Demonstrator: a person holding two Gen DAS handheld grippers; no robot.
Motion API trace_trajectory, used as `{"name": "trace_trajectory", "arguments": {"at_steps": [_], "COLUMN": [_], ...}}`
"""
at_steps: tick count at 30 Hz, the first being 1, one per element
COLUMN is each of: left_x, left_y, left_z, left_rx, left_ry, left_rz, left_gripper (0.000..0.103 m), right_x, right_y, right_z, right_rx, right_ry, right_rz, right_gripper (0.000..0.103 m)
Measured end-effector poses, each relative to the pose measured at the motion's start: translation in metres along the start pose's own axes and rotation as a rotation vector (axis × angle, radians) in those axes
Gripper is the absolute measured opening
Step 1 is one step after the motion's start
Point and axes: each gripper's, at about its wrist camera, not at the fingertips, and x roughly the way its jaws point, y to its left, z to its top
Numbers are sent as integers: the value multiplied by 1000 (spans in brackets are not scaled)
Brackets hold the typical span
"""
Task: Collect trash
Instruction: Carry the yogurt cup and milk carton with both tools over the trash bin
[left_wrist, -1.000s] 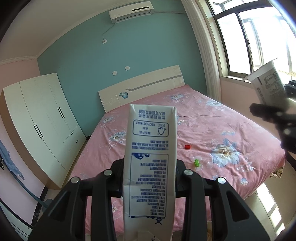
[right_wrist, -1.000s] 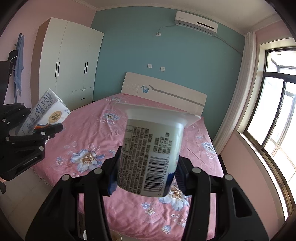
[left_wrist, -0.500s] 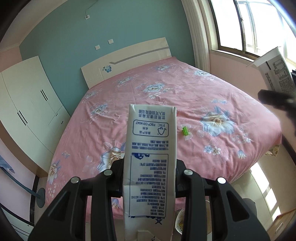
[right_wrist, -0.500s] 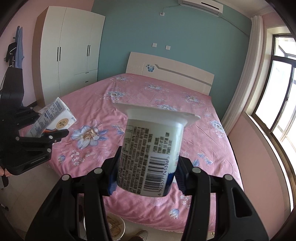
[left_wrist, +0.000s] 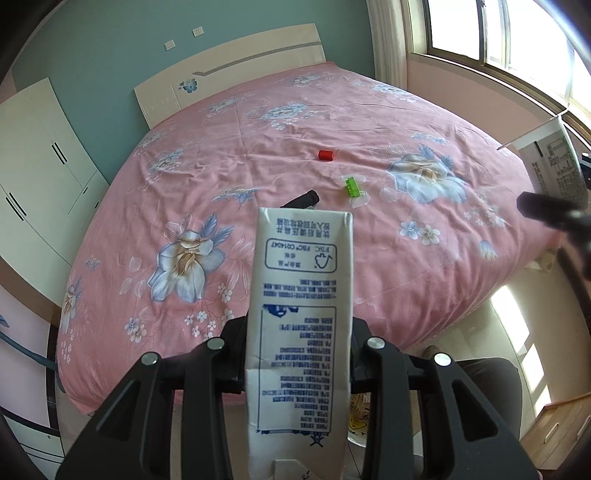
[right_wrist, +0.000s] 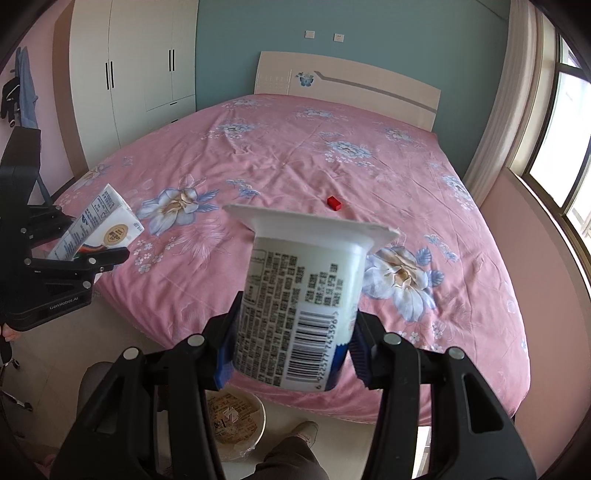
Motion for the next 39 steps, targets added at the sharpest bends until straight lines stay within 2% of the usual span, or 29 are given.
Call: {"name": "trace_trajectory", "arguments": {"at_steps": [9,21,39], "left_x": [56,114,204], "left_y": [-23,-62,-90], "left_z": [-43,-99,-171], "left_rx": [46,101,45], "left_ry": [121,266,473], "left_rz": [-39,-119,-215], "left_gripper": [38,38,38], "right_x": [58,131,224], "right_y": [14,53,86], "right_z": [-57,-128,-226], "right_rx": [-4,-43,-40], "right_ry": [133,317,555], "right_rz": [51,122,215], "right_gripper": [51,51,51]}}
